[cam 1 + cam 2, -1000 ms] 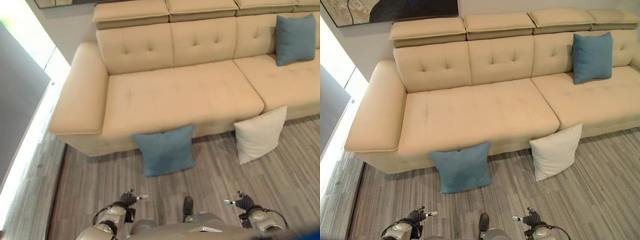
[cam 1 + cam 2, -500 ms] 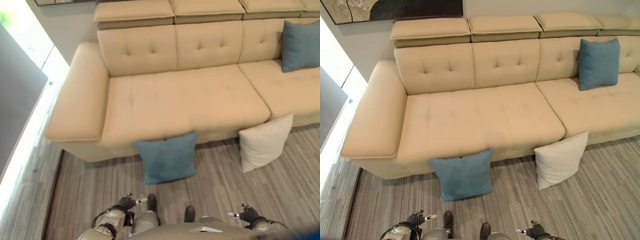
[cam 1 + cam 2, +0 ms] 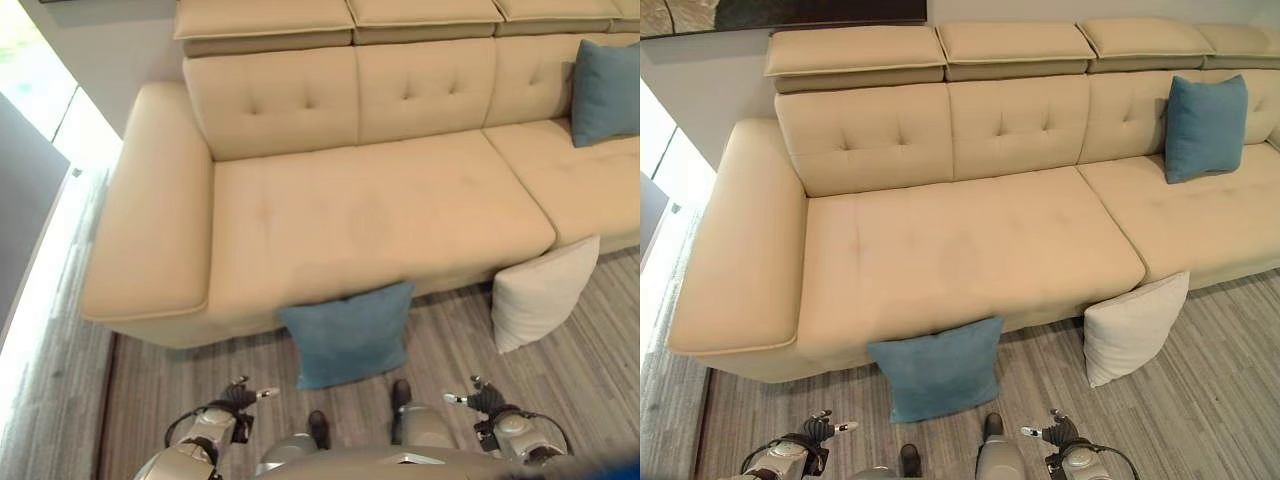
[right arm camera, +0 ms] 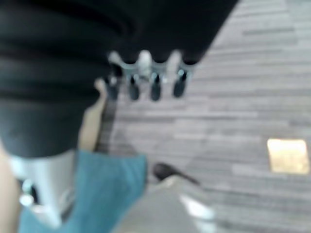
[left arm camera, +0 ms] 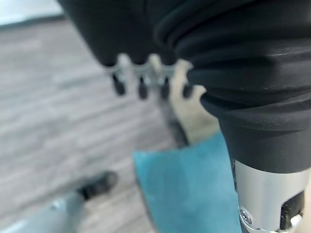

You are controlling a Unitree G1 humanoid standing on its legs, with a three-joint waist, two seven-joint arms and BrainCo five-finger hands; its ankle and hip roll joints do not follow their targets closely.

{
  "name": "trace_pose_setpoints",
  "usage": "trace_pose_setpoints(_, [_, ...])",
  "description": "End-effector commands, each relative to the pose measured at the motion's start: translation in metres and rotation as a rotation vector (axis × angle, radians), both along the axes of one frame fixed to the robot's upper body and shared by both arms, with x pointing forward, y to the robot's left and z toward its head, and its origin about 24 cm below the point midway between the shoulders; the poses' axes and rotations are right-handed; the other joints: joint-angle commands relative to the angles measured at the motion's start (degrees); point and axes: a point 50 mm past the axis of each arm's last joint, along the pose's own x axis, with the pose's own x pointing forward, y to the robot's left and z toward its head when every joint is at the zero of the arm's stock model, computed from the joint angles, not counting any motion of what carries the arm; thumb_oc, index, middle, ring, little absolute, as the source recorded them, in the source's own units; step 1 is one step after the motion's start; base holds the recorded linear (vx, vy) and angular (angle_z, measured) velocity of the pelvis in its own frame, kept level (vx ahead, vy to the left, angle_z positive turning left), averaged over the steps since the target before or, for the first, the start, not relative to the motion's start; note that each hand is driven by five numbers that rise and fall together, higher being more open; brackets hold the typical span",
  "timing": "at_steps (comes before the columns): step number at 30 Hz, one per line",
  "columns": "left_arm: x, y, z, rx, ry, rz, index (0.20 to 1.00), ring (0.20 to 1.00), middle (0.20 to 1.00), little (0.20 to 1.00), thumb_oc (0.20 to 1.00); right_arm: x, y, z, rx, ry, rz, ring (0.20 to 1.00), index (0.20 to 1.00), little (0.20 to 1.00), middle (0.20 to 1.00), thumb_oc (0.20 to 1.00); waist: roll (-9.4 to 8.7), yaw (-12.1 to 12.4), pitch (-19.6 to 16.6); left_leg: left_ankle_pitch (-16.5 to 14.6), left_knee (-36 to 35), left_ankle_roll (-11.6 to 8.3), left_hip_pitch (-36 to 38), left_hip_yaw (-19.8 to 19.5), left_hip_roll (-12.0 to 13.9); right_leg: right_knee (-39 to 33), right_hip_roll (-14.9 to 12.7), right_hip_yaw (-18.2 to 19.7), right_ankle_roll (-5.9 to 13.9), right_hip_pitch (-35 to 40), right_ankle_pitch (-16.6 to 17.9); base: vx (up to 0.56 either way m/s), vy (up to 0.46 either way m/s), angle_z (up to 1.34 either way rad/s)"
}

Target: Pick up all the scattered cushions and arrange them neatly on the sofa.

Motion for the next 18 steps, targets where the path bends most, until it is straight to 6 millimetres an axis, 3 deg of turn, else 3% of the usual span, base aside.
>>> trace_pose_setpoints(1, [0.018, -0.002, 0.007, -0.013, -0.073, 0.017, 1.000, 1.000, 1.000, 1.000, 1.000, 0.021, -0.007, 0.010, -0.027, -0.067, 0.033, 1.000, 1.000, 1.000, 1.000, 1.000, 0.27, 0.1, 1.1, -1.9, 6.1, -1.76, -4.0, -1.9, 1.0, -2.3, 1.3, 0.1, 1.97, 6.1, -1.0, 0.06, -0.159, -0.04])
trace_pose_setpoints(5, [0.031, -0.003, 0.013, 0.004, -0.124, 0.013, 1.000, 1.000, 1.000, 1.000, 1.000, 0.030, -0.006, 0.014, -0.018, -0.119, 0.020, 1.000, 1.000, 1.000, 1.000, 1.000, 0.14, 0.1, 2.0, -1.1, 6.3, -2.53, -5.5, -2.6, 1.7, -3.1, 1.5, -1.6, 1.34, 6.4, -1.7, -0.03, -0.099, 0.07])
trace_pose_setpoints(7, [0.047, -0.003, 0.021, 0.030, -0.195, 0.036, 1.000, 1.000, 1.000, 1.000, 1.000, 0.039, -0.005, 0.019, -0.014, -0.170, 0.002, 1.000, 1.000, 1.000, 1.000, 1.000, 0.11, 0.3, 3.3, -0.6, 6.6, -2.90, -7.4, -3.0, 1.9, -2.7, 1.5, -2.3, 1.11, 5.2, -1.8, -0.12, -0.081, 0.28])
trace_pose_setpoints(8, [0.056, -0.003, 0.027, 0.043, -0.233, 0.040, 1.000, 1.000, 1.000, 1.000, 1.000, 0.049, -0.004, 0.024, -0.013, -0.214, -0.005, 1.000, 1.000, 1.000, 1.000, 1.000, 0.14, 0.2, 4.2, -0.3, 7.0, -3.06, -8.8, -3.2, 2.1, -2.3, 1.5, -2.5, 0.97, 4.0, -1.9, -0.29, -0.081, 0.33])
trace_pose_setpoints(9, [0.079, -0.004, 0.041, 0.056, -0.336, 0.077, 1.000, 1.000, 1.000, 1.000, 1.000, 0.066, -0.004, 0.034, -0.006, -0.301, -0.040, 1.000, 1.000, 1.000, 1.000, 1.000, 0.26, 0.1, 6.5, 0.5, 8.6, -3.29, -13.0, -3.7, 2.4, -0.3, 1.2, -2.7, 0.76, -0.3, -1.7, -0.24, -0.050, 0.25])
trace_pose_setpoints(10, [0.079, -0.004, 0.041, 0.056, -0.336, 0.077, 1.000, 1.000, 1.000, 1.000, 1.000, 0.066, -0.004, 0.034, -0.006, -0.301, -0.040, 1.000, 1.000, 1.000, 1.000, 1.000, 0.26, 0.1, 6.5, 0.5, 8.6, -3.29, -13.1, -3.7, 2.4, -0.3, 1.2, -2.7, 0.76, -0.3, -1.7, -0.36, -0.048, 0.17])
trace_pose_setpoints(11, [0.099, -0.006, 0.054, 0.069, -0.408, 0.104, 1.000, 1.000, 1.000, 1.000, 1.000, 0.083, -0.004, 0.043, -0.028, -0.357, -0.054, 1.000, 1.000, 1.000, 1.000, 1.000, 0.47, 0.1, 8.4, 1.3, 10.1, -3.41, -18.0, -4.1, 2.4, 2.0, 0.9, -2.9, 0.65, -5.2, -1.3, -0.24, -0.027, 0.05])
trace_pose_setpoints(15, [0.138, -0.008, 0.085, 0.100, -0.547, 0.138, 1.000, 1.000, 1.000, 1.000, 1.000, 0.124, -0.001, 0.072, -0.055, -0.514, -0.058, 1.000, 1.000, 1.000, 1.000, 1.000, 0.85, -0.4, 9.3, 2.3, 12.6, -3.52, -26.5, -4.1, 2.4, 5.2, 0.5, -2.3, 0.56, -13.7, -1.0, -0.16, -0.021, 0.13])
trace_pose_setpoints(18, [0.155, -0.007, 0.102, 0.085, -0.612, 0.179, 1.000, 1.000, 1.000, 1.000, 1.000, 0.154, 0.000, 0.100, -0.072, -0.636, -0.047, 1.000, 1.000, 1.000, 1.000, 1.000, 1.20, -0.6, 9.9, 2.8, 14.4, -3.64, -32.3, -3.8, 2.7, 7.4, -0.1, -1.6, 0.47, -19.9, -0.9, -0.11, 0.013, 0.11])
